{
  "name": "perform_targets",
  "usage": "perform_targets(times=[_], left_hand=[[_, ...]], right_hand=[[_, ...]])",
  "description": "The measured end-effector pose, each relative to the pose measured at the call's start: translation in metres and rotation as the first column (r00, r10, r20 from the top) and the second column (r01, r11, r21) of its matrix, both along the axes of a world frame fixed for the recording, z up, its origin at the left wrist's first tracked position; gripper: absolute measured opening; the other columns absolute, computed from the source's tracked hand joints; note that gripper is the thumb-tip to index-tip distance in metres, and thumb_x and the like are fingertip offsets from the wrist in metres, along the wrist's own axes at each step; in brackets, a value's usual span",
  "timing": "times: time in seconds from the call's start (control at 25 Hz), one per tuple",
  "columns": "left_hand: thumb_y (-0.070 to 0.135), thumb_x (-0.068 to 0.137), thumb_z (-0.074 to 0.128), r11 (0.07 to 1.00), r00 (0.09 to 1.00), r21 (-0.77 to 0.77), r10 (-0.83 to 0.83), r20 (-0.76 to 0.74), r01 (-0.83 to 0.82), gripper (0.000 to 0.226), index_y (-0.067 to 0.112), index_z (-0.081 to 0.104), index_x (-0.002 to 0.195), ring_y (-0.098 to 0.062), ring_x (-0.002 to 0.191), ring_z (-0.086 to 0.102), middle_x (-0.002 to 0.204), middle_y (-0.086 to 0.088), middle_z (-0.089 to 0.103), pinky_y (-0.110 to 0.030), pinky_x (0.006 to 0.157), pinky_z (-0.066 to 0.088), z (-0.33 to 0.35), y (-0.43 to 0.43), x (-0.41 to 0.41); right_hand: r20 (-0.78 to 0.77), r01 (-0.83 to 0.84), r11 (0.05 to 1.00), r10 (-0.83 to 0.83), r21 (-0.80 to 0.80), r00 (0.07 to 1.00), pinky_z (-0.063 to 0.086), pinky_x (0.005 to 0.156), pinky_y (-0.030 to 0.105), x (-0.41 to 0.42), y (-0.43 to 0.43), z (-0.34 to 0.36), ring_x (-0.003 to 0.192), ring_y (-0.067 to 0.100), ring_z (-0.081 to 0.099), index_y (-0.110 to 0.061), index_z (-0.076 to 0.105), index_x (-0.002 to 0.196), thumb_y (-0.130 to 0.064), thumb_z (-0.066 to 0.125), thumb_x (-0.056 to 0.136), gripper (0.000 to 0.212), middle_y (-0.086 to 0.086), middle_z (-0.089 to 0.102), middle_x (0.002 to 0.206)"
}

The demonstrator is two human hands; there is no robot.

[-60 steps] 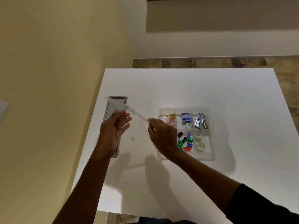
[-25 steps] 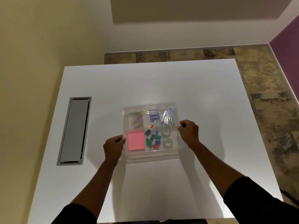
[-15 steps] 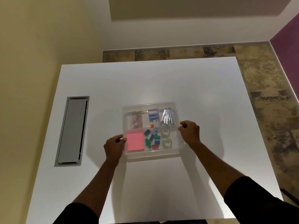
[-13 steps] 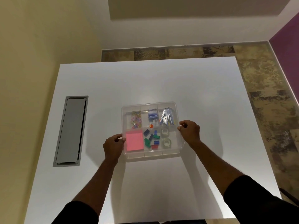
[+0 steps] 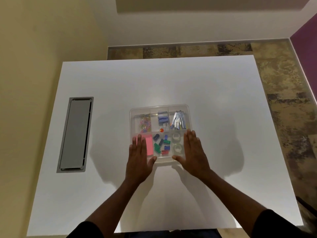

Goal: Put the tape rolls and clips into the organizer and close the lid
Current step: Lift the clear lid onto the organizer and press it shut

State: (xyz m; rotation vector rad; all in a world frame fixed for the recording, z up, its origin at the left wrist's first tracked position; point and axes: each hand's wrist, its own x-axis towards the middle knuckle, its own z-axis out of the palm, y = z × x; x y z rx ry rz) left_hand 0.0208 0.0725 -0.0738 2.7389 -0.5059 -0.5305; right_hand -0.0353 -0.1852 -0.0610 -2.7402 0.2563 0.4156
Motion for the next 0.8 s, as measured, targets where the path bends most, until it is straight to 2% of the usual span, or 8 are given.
perform_targets(times=[0.12,0.2,0.32,0.48,0.6,0.68,0.8], left_hand=[[0.060,0.106,0.041,0.999,0.999,0.044,-0.019,-0.048,0.021,0.096,0.008,-0.010,0.168,-0.033,0.165,-0.021,0.177,-0.014,-0.021,-0.054,0.138,0.002,-0.008,-0.004,-0.004],[0.061,0.106,0.035,0.999,1.000,0.046,-0.022,-0.006,0.023,0.093,0.008,-0.011,0.168,-0.033,0.166,-0.021,0.178,-0.014,-0.020,-0.053,0.138,0.000,-0.015,-0.003,-0.007],[0.060,0.106,0.035,0.999,0.999,0.040,-0.008,0.050,0.006,0.092,0.009,-0.007,0.169,-0.033,0.167,-0.017,0.179,-0.014,-0.017,-0.053,0.138,0.001,-0.024,-0.004,-0.009],[0.064,0.104,0.035,0.999,0.999,0.037,-0.005,0.042,0.004,0.094,0.010,-0.003,0.170,-0.034,0.167,-0.013,0.180,-0.014,-0.013,-0.057,0.137,0.010,-0.024,-0.005,-0.009],[0.076,0.099,0.036,1.000,0.996,-0.029,0.010,0.085,-0.008,0.102,0.014,-0.003,0.171,-0.030,0.168,-0.010,0.181,-0.010,-0.011,-0.054,0.137,0.009,-0.020,-0.005,-0.004],[0.083,0.096,0.037,0.997,0.993,-0.074,0.045,0.109,-0.037,0.109,0.015,-0.002,0.171,-0.029,0.169,-0.006,0.181,-0.008,-0.007,-0.051,0.136,0.008,-0.016,-0.007,0.016],[0.083,0.096,0.038,0.999,0.991,-0.033,0.033,0.132,-0.029,0.112,0.010,-0.003,0.170,-0.031,0.168,-0.007,0.180,-0.013,-0.008,-0.053,0.137,0.011,-0.010,-0.012,0.068]], right_hand=[[-0.038,-0.063,0.994,0.060,-0.089,0.997,0.011,0.137,0.047,-0.010,0.007,-0.010,0.165,0.030,-0.013,-0.005,-0.006,0.167,-0.077,0.042,0.097,0.111,0.015,-0.014,0.176],[-0.013,-0.088,0.987,0.087,-0.133,0.996,0.012,0.136,0.048,-0.013,0.007,-0.015,0.165,0.032,-0.010,-0.004,-0.002,0.167,-0.077,0.037,0.099,0.108,0.017,-0.011,0.176],[0.020,-0.096,0.980,0.102,-0.174,0.995,0.014,0.136,0.051,-0.014,0.008,-0.023,0.166,0.034,-0.006,-0.003,0.003,0.167,-0.080,0.038,0.097,0.110,0.019,-0.006,0.176],[-0.015,-0.118,0.981,0.117,-0.155,0.993,0.013,0.135,0.052,-0.012,0.008,-0.019,0.165,0.034,-0.009,-0.003,0.001,0.167,-0.089,0.036,0.091,0.119,0.019,-0.009,0.176],[0.024,-0.080,0.991,0.083,-0.103,0.996,0.011,0.136,0.053,-0.007,0.007,-0.015,0.166,0.033,-0.010,-0.007,0.000,0.168,-0.093,0.031,0.088,0.122,0.015,-0.012,0.177],[0.088,-0.077,0.993,0.085,-0.091,0.992,0.010,0.135,0.052,0.011,0.004,-0.012,0.166,0.031,-0.008,-0.010,0.001,0.169,-0.094,0.032,0.087,0.121,0.012,-0.009,0.178],[0.108,-0.114,0.989,0.124,-0.096,0.986,0.007,0.135,0.049,0.064,-0.006,-0.008,0.166,0.030,-0.010,-0.010,-0.004,0.168,-0.094,0.031,0.087,0.122,0.011,-0.011,0.178]])
